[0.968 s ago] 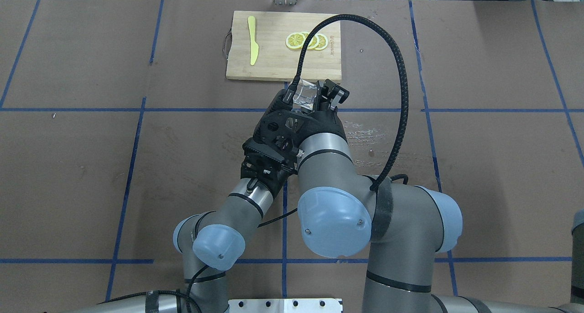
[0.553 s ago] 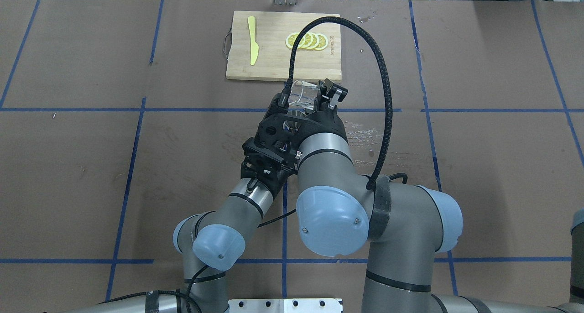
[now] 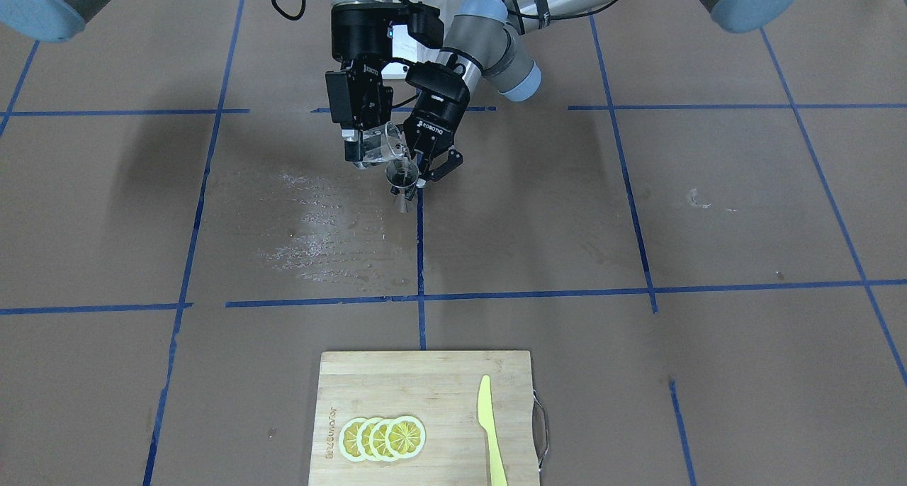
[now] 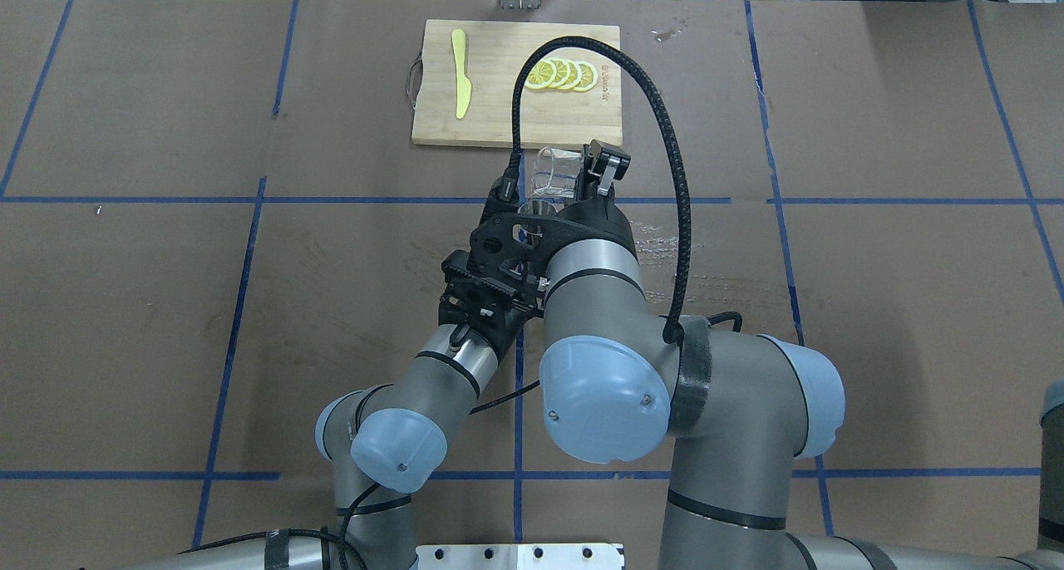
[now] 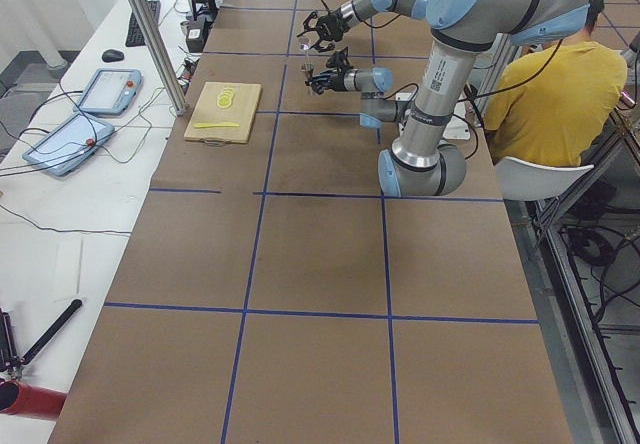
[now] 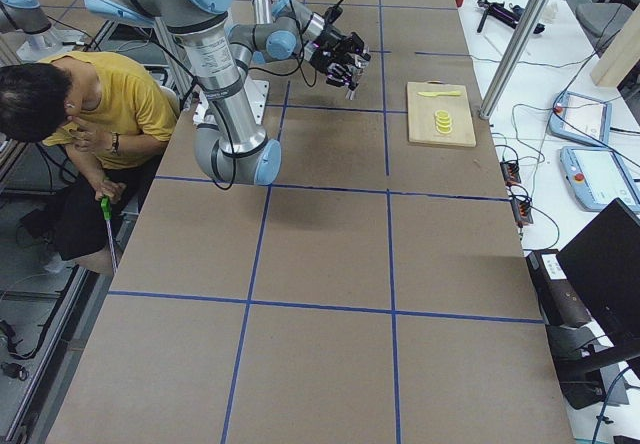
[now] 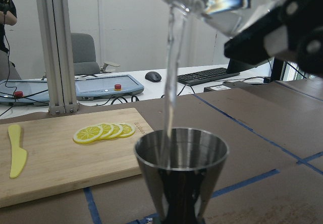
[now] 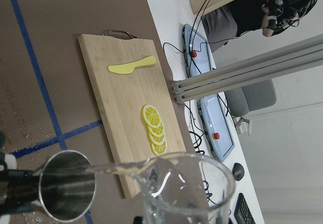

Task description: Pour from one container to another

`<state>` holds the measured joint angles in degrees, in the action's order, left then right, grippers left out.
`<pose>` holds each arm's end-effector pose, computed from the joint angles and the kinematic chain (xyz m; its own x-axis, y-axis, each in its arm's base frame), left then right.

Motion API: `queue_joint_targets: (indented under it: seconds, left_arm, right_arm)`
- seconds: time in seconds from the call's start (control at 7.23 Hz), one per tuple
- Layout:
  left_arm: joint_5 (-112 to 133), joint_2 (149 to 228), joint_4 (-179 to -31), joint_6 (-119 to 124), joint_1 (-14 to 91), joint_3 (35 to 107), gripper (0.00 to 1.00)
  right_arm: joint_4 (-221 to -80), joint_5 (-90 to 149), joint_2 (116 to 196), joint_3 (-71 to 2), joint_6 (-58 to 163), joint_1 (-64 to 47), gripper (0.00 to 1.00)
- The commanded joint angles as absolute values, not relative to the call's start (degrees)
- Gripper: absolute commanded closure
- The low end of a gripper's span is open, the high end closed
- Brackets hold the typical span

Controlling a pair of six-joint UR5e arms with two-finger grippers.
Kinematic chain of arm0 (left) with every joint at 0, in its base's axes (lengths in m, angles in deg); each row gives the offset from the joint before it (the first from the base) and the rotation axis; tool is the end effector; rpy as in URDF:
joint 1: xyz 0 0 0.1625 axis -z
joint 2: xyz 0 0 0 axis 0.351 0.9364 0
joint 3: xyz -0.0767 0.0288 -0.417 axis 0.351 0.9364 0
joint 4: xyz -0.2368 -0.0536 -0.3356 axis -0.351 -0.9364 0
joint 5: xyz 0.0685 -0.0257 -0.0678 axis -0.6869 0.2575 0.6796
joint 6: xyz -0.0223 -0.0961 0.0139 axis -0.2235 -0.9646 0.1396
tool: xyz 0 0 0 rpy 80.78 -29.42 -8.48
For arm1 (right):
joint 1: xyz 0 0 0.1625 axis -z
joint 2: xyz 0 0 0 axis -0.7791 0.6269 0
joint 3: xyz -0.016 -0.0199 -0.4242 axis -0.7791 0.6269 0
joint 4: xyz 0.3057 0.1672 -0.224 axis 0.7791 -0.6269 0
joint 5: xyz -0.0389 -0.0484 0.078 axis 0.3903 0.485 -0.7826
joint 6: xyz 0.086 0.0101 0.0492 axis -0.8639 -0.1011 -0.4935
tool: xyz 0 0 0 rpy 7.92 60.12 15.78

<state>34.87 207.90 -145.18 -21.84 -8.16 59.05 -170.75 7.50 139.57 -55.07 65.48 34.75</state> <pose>0.6168 -0.3430 0.2024 0.5959 0.4419 -0.6705 0.5864 0.3310 0.7393 -0.4831 -0.3550 0.1222 0.7744 -0.5069 -0.3786 0.5318 0.1974 0.8235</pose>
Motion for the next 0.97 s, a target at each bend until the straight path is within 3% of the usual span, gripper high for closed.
queue_joint_targets:
  seconds: [0.0,0.83]
  left_arm:
    - [34.82,207.9,-145.24,-21.84,-8.16,59.06,1.0]
    - [34.91,207.82,-145.15,-21.84,-8.07,59.06,1.0]
  right_arm:
    - [-170.81,7.52,139.54,-55.02,69.59,34.57,1.0]
    - [-171.86,7.61,139.54,-55.02,76.12,34.39,1.0]
